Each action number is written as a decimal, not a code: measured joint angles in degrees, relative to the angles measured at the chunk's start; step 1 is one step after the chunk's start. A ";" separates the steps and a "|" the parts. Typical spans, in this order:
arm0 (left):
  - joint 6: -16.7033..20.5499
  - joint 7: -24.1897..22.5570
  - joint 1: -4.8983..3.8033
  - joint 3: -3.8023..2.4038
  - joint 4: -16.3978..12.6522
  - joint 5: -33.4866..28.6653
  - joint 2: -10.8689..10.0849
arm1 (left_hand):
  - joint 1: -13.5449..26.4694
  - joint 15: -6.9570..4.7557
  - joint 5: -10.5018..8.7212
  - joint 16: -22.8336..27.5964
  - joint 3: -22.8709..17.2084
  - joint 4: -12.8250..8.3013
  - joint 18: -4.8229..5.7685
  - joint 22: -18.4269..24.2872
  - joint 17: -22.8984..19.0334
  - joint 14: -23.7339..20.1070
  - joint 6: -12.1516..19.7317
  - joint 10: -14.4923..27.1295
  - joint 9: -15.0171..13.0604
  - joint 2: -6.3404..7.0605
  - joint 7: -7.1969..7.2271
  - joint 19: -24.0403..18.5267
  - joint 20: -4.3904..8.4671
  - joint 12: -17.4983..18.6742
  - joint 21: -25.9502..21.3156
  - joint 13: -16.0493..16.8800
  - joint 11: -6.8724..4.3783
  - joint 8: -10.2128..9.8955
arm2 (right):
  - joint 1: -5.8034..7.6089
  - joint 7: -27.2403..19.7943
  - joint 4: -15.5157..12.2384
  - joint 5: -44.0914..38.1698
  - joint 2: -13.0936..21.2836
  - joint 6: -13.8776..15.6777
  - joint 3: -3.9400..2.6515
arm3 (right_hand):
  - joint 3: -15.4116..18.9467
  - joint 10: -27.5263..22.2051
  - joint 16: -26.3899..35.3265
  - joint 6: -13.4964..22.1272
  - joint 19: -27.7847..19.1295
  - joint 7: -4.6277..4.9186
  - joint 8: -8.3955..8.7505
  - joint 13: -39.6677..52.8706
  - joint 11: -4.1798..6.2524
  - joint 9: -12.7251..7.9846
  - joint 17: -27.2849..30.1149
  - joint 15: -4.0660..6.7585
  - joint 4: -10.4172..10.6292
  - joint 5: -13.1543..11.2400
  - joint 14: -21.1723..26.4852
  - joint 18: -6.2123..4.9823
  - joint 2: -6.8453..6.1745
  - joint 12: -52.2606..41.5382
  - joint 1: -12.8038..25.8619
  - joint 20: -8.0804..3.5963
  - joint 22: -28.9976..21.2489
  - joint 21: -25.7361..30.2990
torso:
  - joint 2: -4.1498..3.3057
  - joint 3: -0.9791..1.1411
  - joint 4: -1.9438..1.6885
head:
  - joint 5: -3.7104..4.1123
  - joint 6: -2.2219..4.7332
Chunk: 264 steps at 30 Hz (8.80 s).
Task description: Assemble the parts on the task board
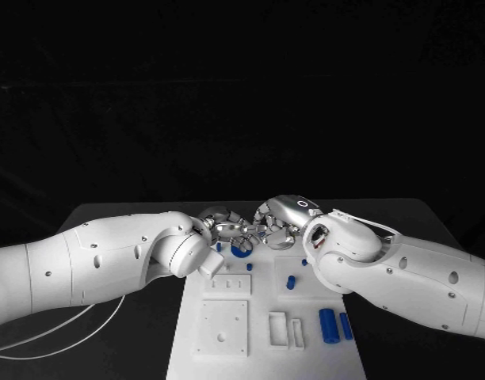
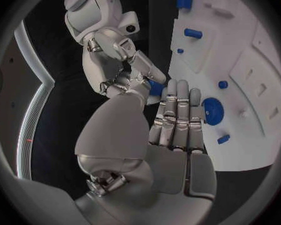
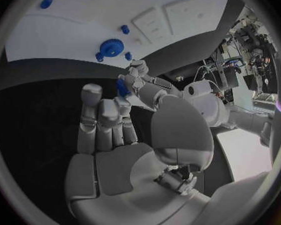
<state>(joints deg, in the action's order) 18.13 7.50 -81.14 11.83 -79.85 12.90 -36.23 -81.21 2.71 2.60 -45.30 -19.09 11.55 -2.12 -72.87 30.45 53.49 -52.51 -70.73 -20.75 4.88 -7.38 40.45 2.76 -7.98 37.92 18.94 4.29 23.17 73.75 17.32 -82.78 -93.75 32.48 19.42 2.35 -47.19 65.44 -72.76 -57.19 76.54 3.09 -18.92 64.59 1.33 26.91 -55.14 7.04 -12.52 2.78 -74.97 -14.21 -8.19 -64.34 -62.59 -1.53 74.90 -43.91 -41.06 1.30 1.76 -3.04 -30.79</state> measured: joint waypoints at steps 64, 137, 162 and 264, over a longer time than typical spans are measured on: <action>0.15 -0.04 0.05 -0.10 0.35 2.08 0.49 | 34.15 -2.46 9.71 -5.72 -26.79 -27.37 0.40 0.72 -1.53 3.29 -3.52 -6.84 -4.16 -6.79 -0.57 0.19 1.25 -1.10 4.88 2.92 -2.53 2.53 | -0.73 1.10 0.38 1.16 0.99 0.20 0.11 | 1.65 -0.27 0.70 0.12 0.42 1.19 0.83 -0.25 -0.30 -0.92 0.19 -0.10 1.95 4.89 -0.09 -0.07 -3.28 0.90 3.31 0.00 0.00 0.02 | -0.01 0.03 0.05 | -0.34 -0.32; 3.52 0.88 1.27 1.83 -6.50 27.88 -8.70 | 25.85 -10.04 7.75 -24.03 -25.34 -24.82 0.38 0.26 3.12 13.36 -6.69 -13.38 -7.95 1.01 1.55 12.31 4.51 -25.22 18.41 19.97 -8.51 0.29 | -1.57 -1.97 1.63 5.94 10.24 5.41 -1.91 | 7.28 -0.82 1.44 1.17 0.63 2.88 2.13 -1.76 -1.03 -1.32 0.26 -0.21 3.50 12.34 -0.16 -0.06 -5.09 2.00 3.31 -0.01 0.00 1.33 | 0.06 0.19 0.00 | -1.77 -1.86; 6.67 5.57 4.94 2.06 -6.91 37.30 -8.48 | 25.28 -11.25 7.53 -31.63 -25.37 -24.04 -0.55 0.81 3.57 13.74 -8.40 -13.86 -7.92 2.84 1.65 15.16 5.33 -37.48 22.65 25.90 -9.14 0.30 | -1.41 -2.80 1.33 8.53 11.37 5.56 -2.93 | 7.13 -0.81 1.64 1.14 0.61 2.71 2.13 -1.81 -1.03 -1.32 0.21 -0.21 3.66 13.48 -0.16 -0.06 -4.86 2.00 3.08 0.01 0.00 1.33 | 0.29 0.55 -0.04 | -2.61 -4.05; 5.90 9.76 8.94 1.98 -5.10 46.47 -6.67 | 27.30 -12.39 8.63 -36.57 -25.11 -22.69 -0.53 -0.54 4.41 14.06 -9.94 -13.90 -7.94 3.48 2.96 16.89 6.24 -45.50 24.19 26.79 -10.23 2.27 | -1.37 -3.16 1.81 10.76 10.03 3.95 -3.21 | 7.74 -0.80 1.80 0.96 0.63 2.72 2.14 -2.07 -1.03 -1.35 0.02 -0.22 4.62 18.58 -0.17 -0.06 -4.86 2.00 3.08 0.06 0.00 1.77 | 0.26 0.45 -0.16 | -1.47 -6.78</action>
<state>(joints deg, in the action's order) 24.03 17.26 -72.20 13.80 -84.95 59.36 -42.90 -53.91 -9.68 11.24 -81.87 -44.20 -11.15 -2.65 -73.41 34.86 67.55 -62.45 -84.63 -28.69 8.36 -4.42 57.34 9.00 -53.49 62.11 45.73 -5.94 25.44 72.38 14.16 -80.97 -82.99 42.51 23.36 -0.86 -39.45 64.64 -70.95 -56.23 77.17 5.81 -16.79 62.51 0.30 25.56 -55.12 6.82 -7.90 21.36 -75.15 -14.27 -13.05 -62.33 -59.51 -1.47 74.90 -42.13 -40.80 1.75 1.60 -4.50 -37.57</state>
